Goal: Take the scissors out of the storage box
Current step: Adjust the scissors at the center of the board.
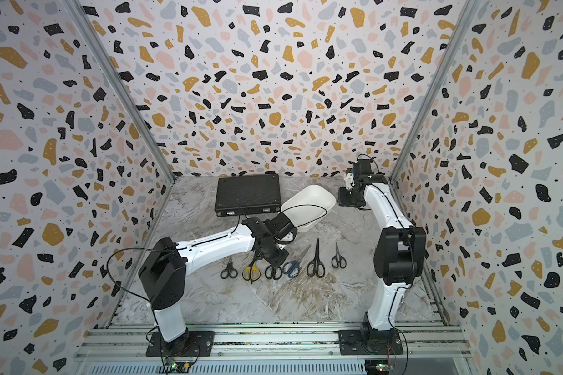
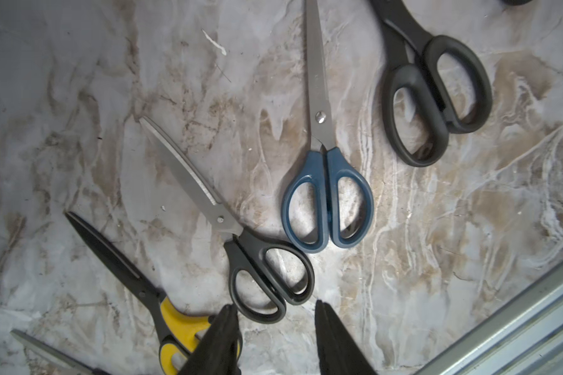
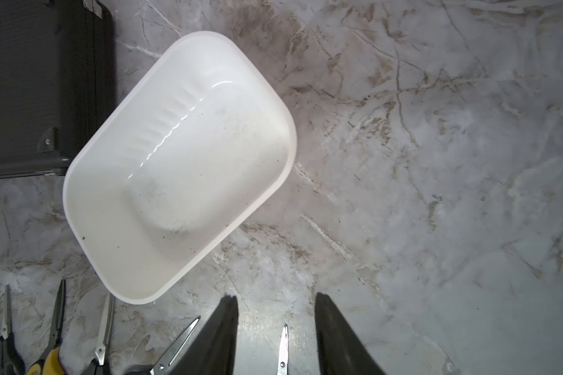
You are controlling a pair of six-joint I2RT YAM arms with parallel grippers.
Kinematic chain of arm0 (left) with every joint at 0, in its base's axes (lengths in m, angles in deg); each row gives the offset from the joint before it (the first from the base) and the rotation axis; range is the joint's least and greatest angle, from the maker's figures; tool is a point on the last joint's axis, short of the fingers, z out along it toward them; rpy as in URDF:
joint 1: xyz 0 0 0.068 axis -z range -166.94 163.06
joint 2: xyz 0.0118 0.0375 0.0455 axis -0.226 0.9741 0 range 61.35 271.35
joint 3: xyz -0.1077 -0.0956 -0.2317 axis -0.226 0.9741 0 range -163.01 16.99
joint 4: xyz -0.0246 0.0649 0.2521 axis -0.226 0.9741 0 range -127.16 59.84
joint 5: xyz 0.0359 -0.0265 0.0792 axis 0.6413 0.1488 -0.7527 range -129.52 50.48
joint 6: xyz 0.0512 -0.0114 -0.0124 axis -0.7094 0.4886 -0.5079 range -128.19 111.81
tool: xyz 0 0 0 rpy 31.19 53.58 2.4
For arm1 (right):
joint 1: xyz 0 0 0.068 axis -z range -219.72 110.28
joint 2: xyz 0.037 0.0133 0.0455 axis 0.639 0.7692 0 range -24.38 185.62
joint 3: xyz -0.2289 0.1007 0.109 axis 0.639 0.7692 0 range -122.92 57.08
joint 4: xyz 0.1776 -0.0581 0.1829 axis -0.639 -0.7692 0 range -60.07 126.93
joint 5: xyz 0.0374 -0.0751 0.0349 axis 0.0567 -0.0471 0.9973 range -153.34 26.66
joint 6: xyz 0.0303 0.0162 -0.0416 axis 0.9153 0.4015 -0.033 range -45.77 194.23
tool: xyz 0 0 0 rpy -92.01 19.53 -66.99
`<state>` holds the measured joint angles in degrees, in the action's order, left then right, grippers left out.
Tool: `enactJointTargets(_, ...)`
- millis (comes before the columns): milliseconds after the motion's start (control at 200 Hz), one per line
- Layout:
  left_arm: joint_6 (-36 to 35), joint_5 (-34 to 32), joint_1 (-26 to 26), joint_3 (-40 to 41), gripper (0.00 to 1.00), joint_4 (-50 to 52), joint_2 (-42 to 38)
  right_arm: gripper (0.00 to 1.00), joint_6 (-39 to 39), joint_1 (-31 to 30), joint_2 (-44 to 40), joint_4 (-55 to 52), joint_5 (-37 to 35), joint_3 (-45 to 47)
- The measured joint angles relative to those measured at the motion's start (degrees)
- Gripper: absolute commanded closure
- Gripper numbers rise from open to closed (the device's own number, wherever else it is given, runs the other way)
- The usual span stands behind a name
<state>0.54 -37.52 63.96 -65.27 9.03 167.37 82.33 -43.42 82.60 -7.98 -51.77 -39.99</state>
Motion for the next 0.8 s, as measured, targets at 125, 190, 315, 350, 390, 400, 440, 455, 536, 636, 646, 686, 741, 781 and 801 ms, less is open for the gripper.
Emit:
enactJointTargets(125,-0.2,-1.0,2.3,0.0,0.57,-1.9,1.6,0.54,-0.1,0.8,-0.4,0.5,-1.0,1.7)
enactJointTargets(190,-0.1,-1.3,3.6,0.0,0.57,-2.7,2.8,0.54,-0.2,1.1,-0.4,0.6,-1.3,2.3)
enactJointTargets(315,0.0,-1.5,5.0,0.0,0.59,-3.3,5.6,0.54,-0.2,1.3,-0.4,0.7,-1.8,2.5)
enactJointTargets(350,0.1,-1.5,5.0,0.0,0.59,-3.5,6.4,0.55,-0.2,1.3,-0.4,0.7,-1.8,2.5)
enactJointTargets(390,0.1,-1.6,5.0,0.0,0.59,-3.7,7.2,0.55,-0.2,1.3,-0.4,0.9,-1.8,2.5)
enactJointTargets(400,0.1,-1.6,5.0,0.0,0.59,-3.8,7.3,0.55,-0.2,1.3,-0.4,0.9,-1.8,2.5)
enactJointTargets(440,0.3,-1.8,5.0,-0.1,0.59,-3.9,8.0,0.54,-0.2,1.3,-0.4,1.0,-1.8,2.6)
enactJointTargets(455,0.3,-1.9,5.0,-0.2,0.59,-3.9,8.3,0.55,-0.2,1.3,-0.4,1.1,-1.8,2.6)
enactJointTargets(536,0.6,-2.3,4.9,-1.1,0.60,-3.8,9.6,0.55,-0.2,1.3,-0.4,1.5,-1.7,2.6)
enactJointTargets(636,1.1,-2.6,4.8,-3.7,0.62,-3.6,11.4,0.54,-0.1,1.3,-0.4,1.7,-1.6,2.6)
enactJointTargets(646,1.2,-2.7,4.8,-4.0,0.62,-3.6,11.6,0.55,-0.1,1.3,-0.4,1.7,-1.6,2.6)
enactJointTargets(686,1.4,-2.8,4.8,-5.0,0.63,-3.7,12.3,0.55,-0.1,1.3,-0.4,1.8,-1.5,2.6)
enactJointTargets(741,1.7,-3.0,4.8,-5.9,0.64,-3.9,12.9,0.54,-0.2,1.3,-0.4,1.9,-1.3,2.6)
enactJointTargets(781,2.0,-3.1,4.8,-6.0,0.65,-4.0,13.0,0.55,-0.2,1.3,-0.4,2.0,-1.2,2.6)
enactJointTargets(801,2.3,-3.1,4.8,-6.1,0.65,-3.8,13.1,0.55,-0.2,1.3,-0.4,2.0,-1.1,2.6)
